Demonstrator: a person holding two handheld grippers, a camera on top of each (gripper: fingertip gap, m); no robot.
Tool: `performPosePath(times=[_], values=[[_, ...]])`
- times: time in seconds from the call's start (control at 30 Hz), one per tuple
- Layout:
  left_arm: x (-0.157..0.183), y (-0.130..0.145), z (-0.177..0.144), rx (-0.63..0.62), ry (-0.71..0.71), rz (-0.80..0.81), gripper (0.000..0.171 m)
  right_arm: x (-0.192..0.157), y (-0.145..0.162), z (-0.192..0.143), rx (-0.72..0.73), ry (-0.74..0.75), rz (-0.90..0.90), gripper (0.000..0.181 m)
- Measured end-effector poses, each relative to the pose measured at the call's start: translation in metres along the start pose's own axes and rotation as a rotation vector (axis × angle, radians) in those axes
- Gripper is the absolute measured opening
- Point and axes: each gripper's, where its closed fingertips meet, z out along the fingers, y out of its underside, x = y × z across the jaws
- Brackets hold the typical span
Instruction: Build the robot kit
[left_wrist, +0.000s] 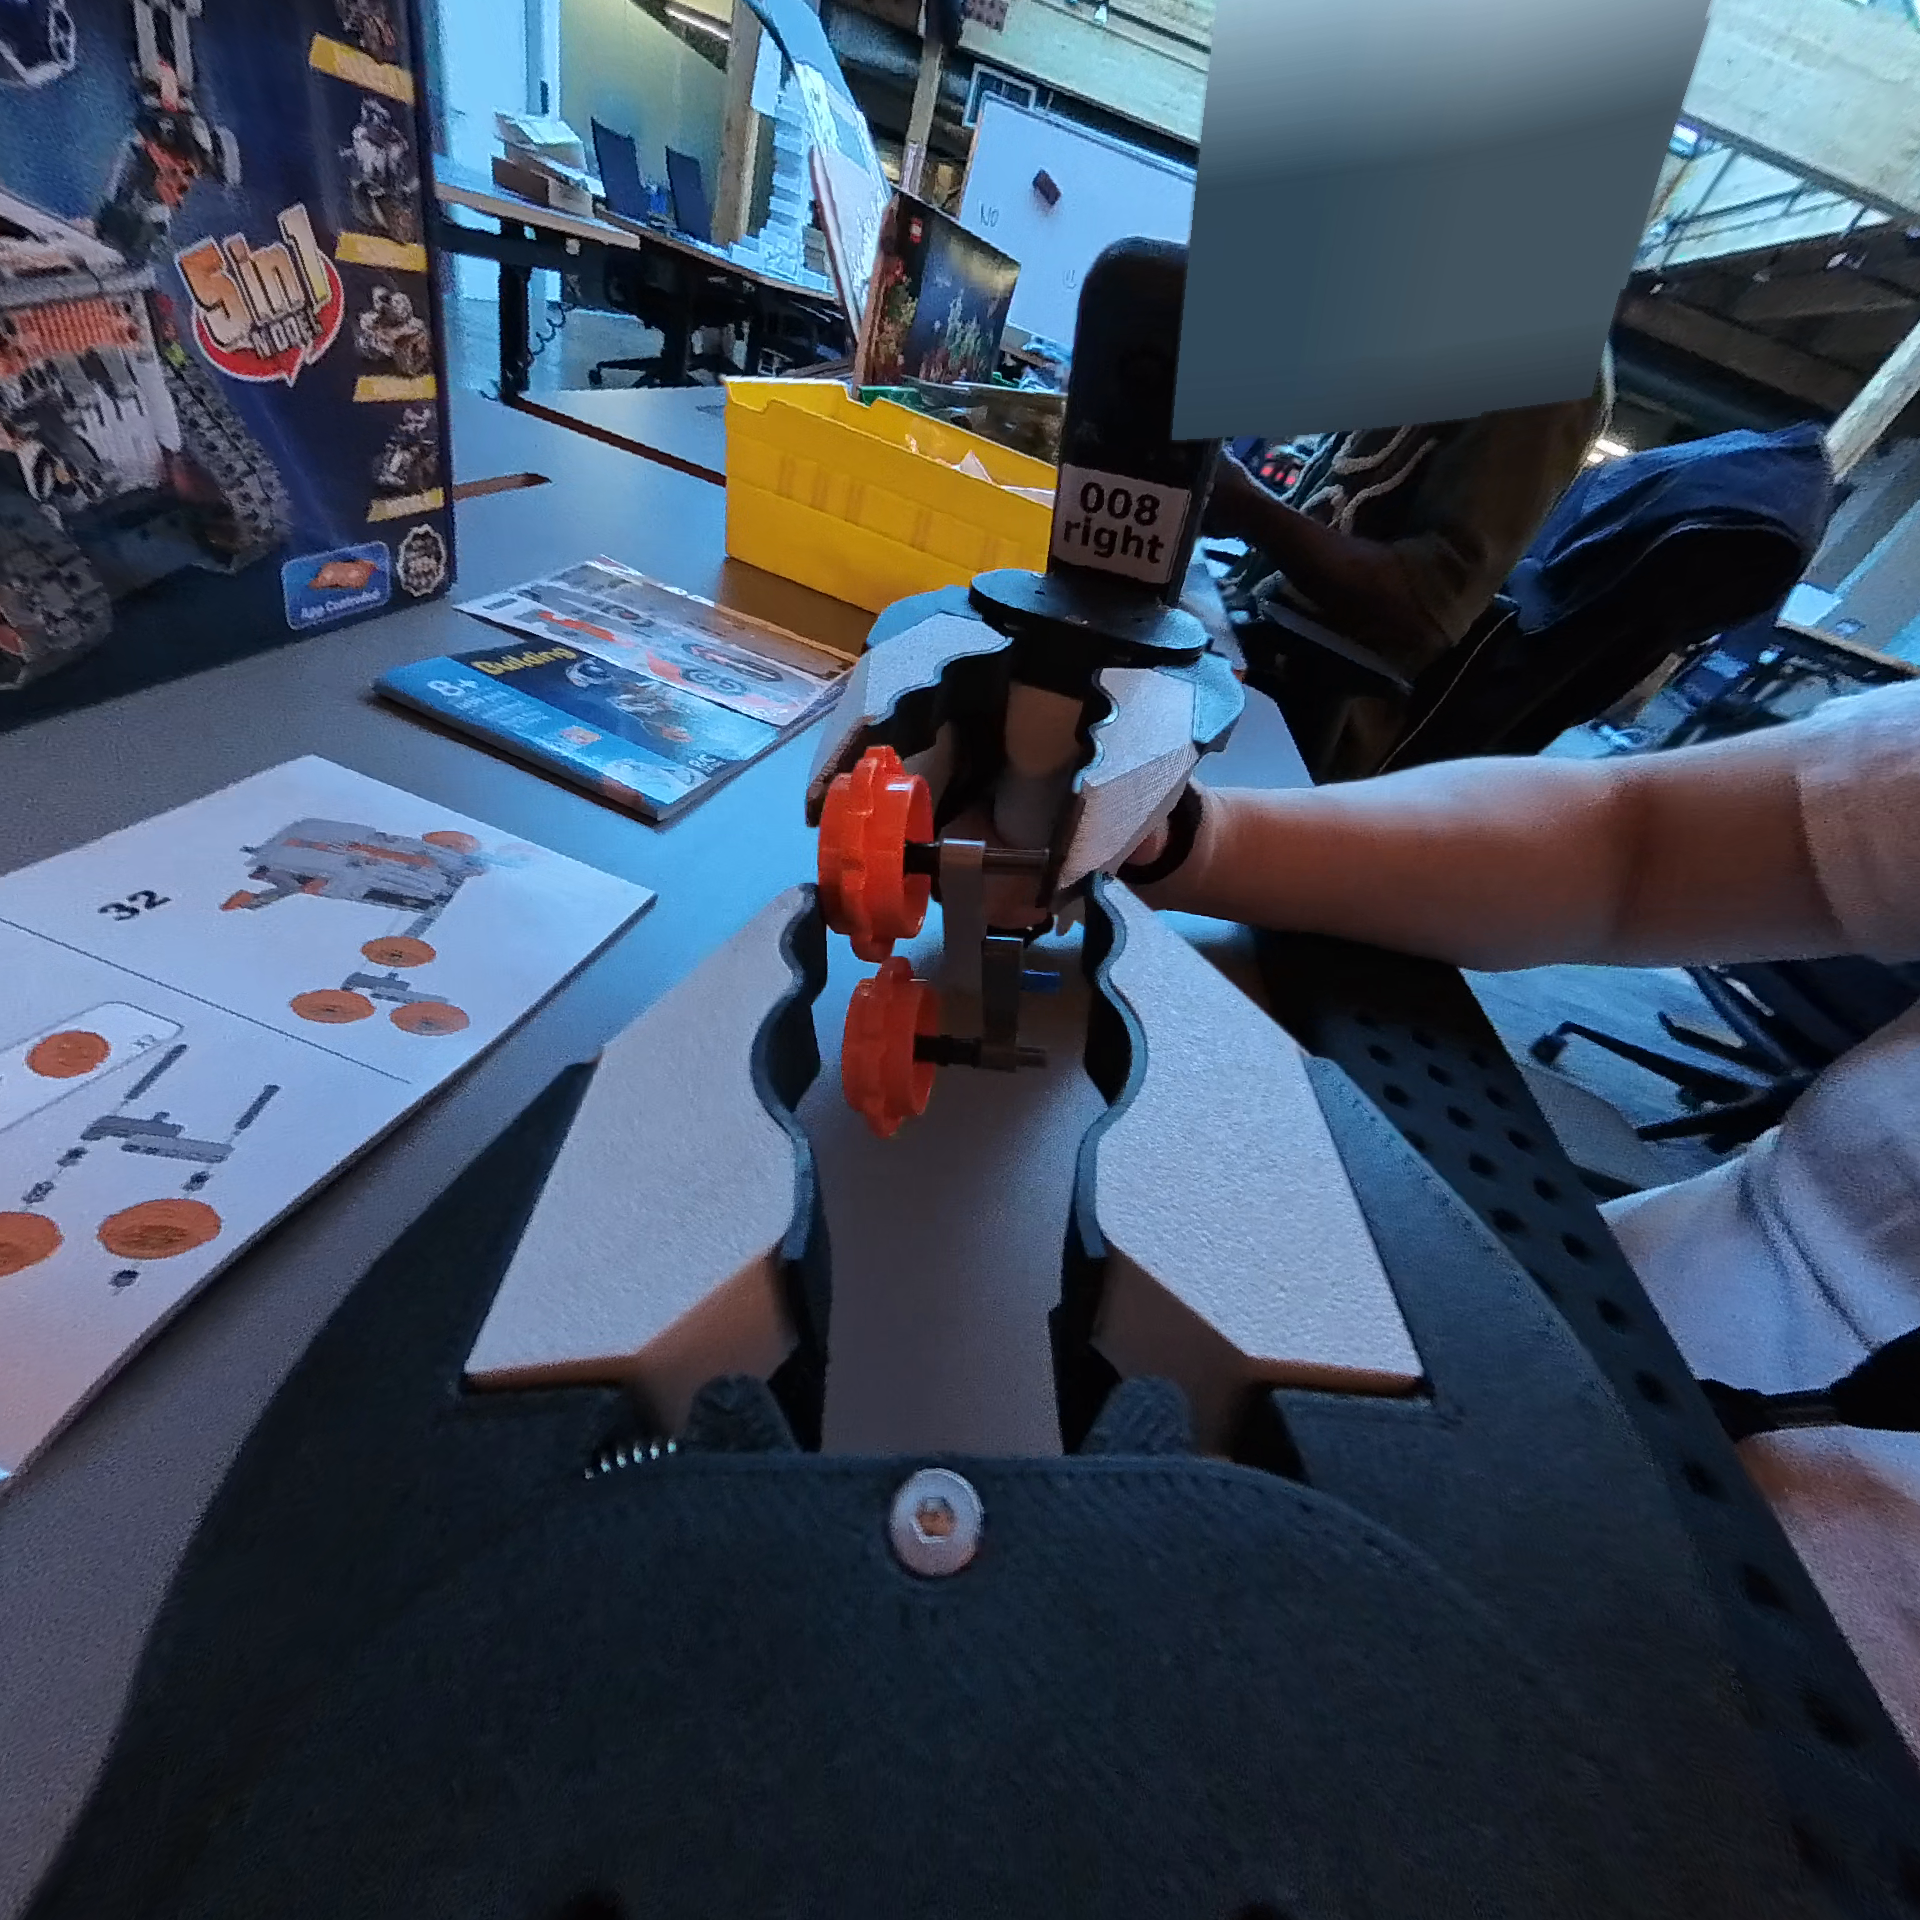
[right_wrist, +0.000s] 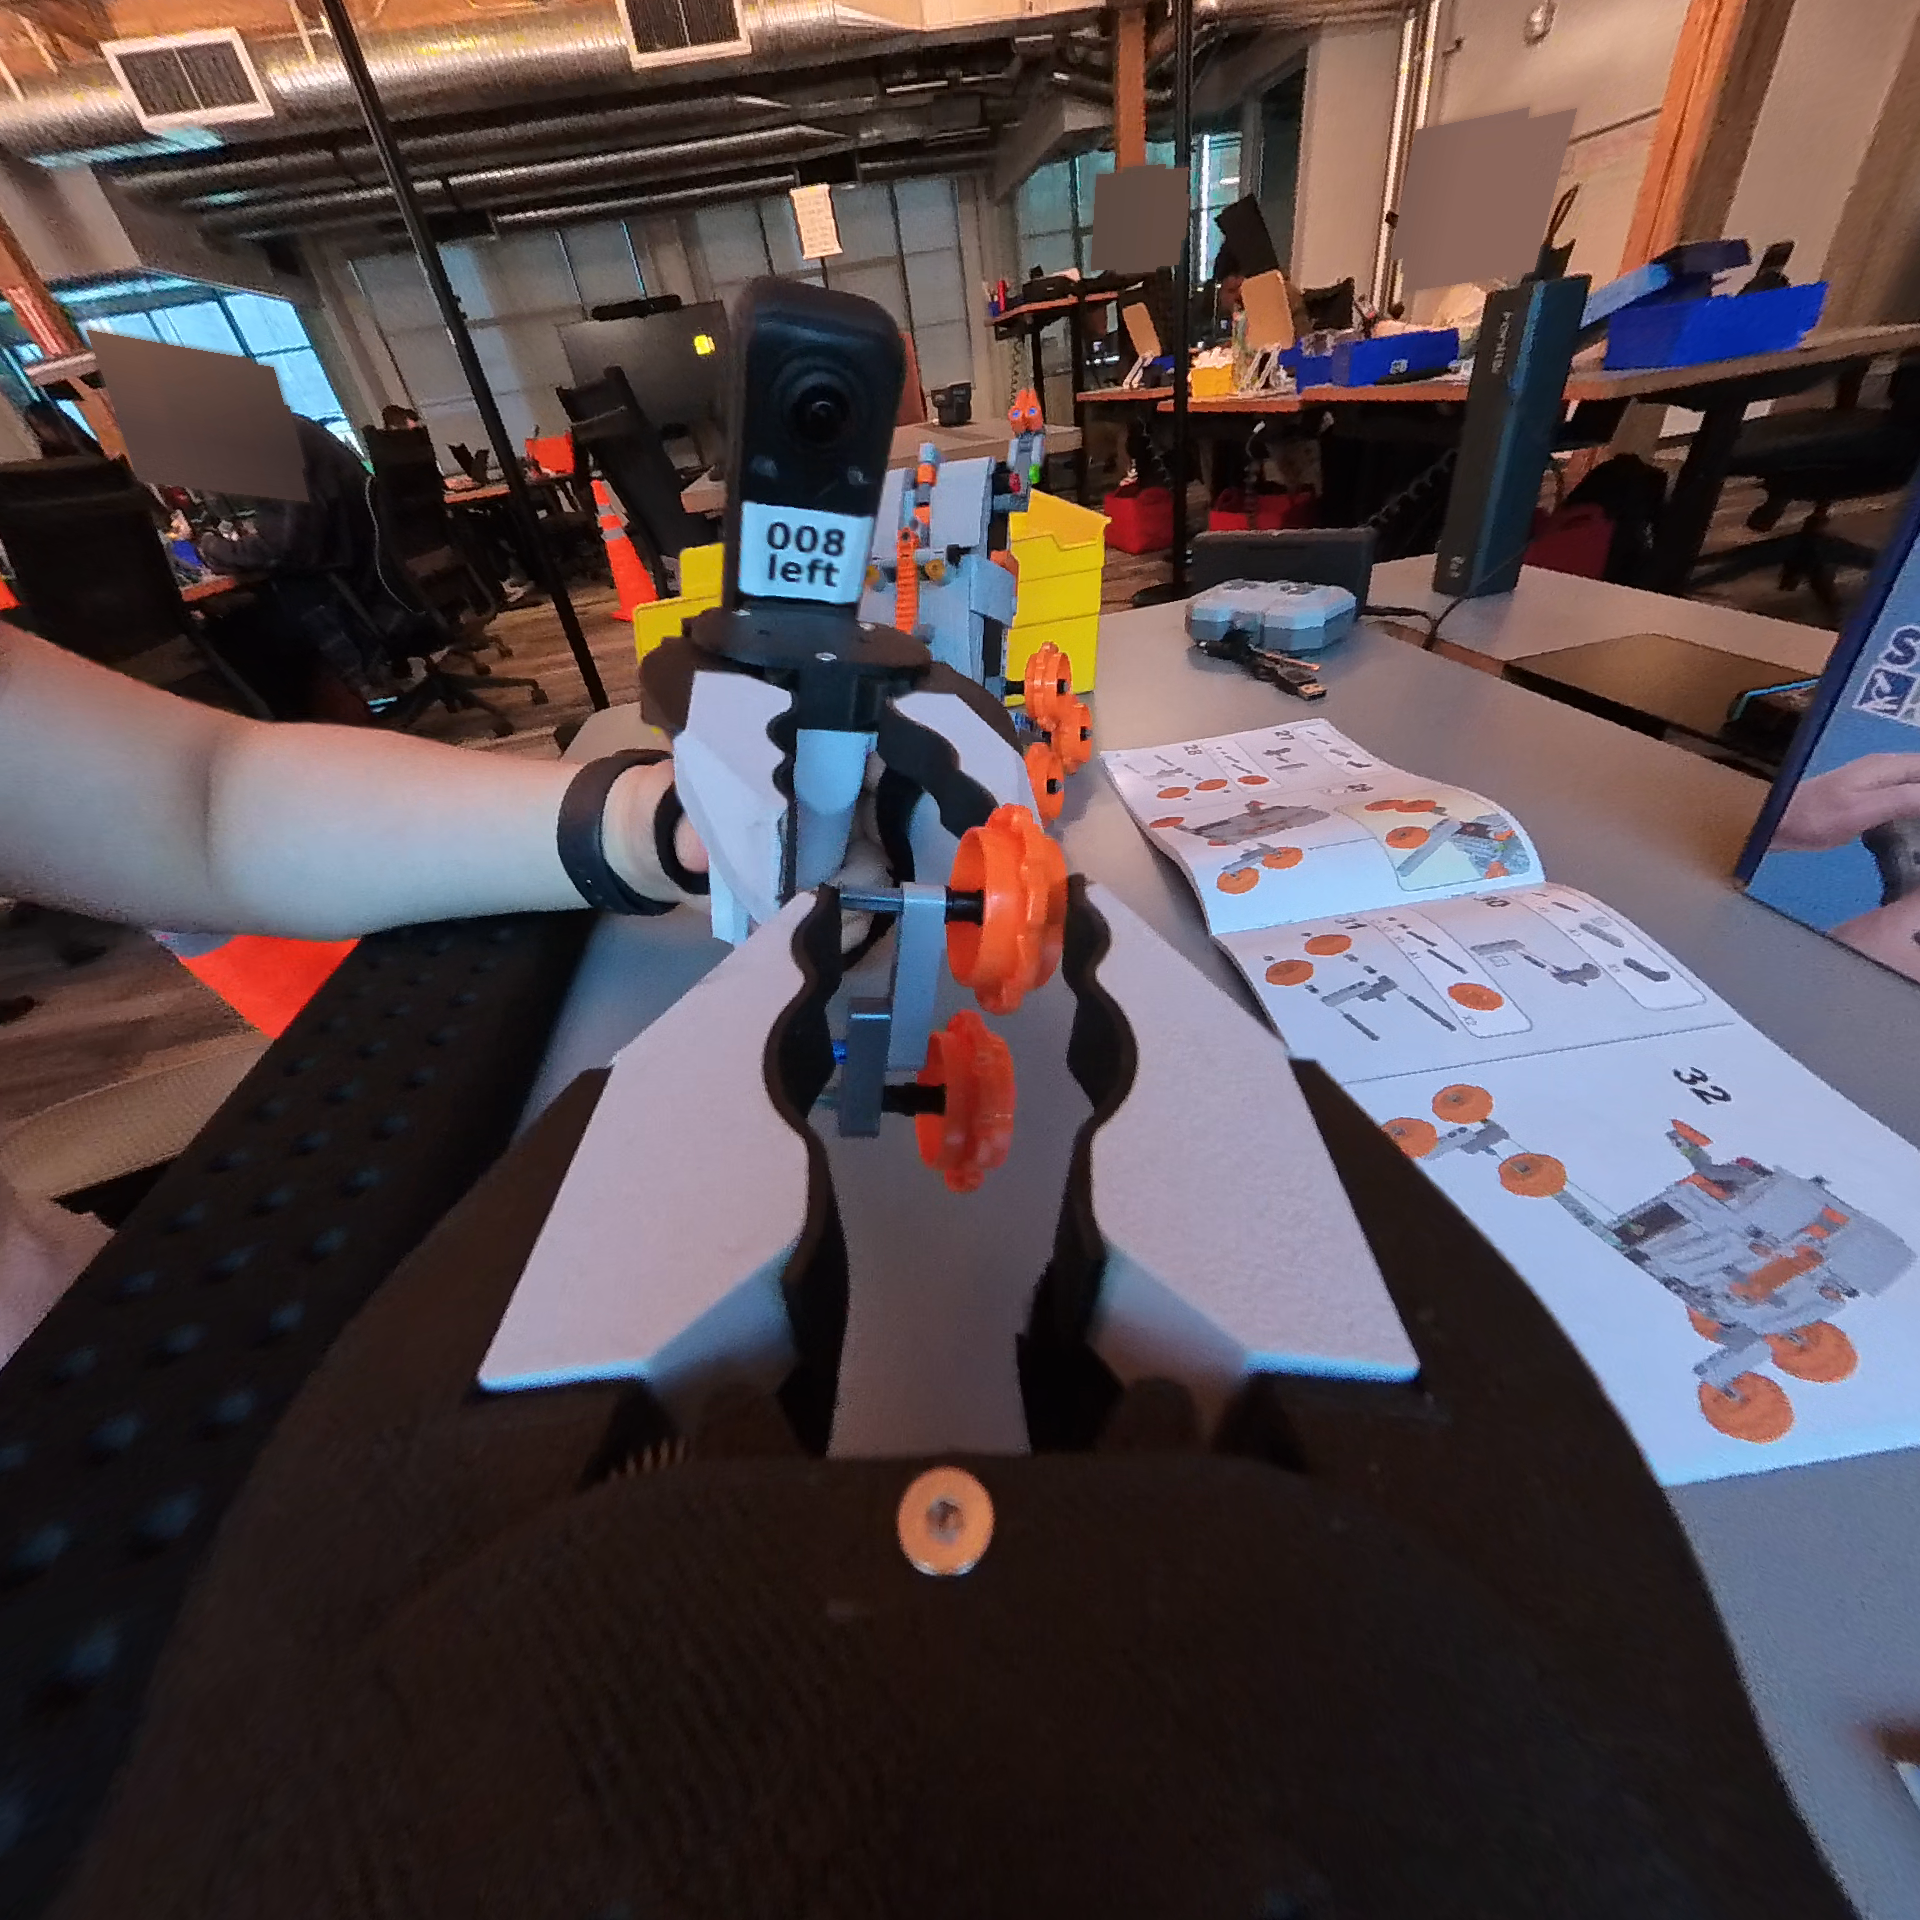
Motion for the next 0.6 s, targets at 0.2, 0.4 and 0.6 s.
performPosePath(times=[0.2,0.4,0.6], values=[[0.0053,-0.0003,-0.0023,-0.018,0.040,-0.002,0.044,-0.0053,0.0013,-0.0003,-0.003,-0.053,0.055,0.043],[0.0036,0.0011,-0.0031,-0.031,0.023,0.023,0.045,-0.0044,0.0043,0.0006,-0.025,-0.049,0.067,0.043],[-0.0025,0.0041,-0.0030,-0.058,-0.028,0.042,0.045,0.0017,0.0087,-0.0003,-0.062,0.006,0.044,0.043]])
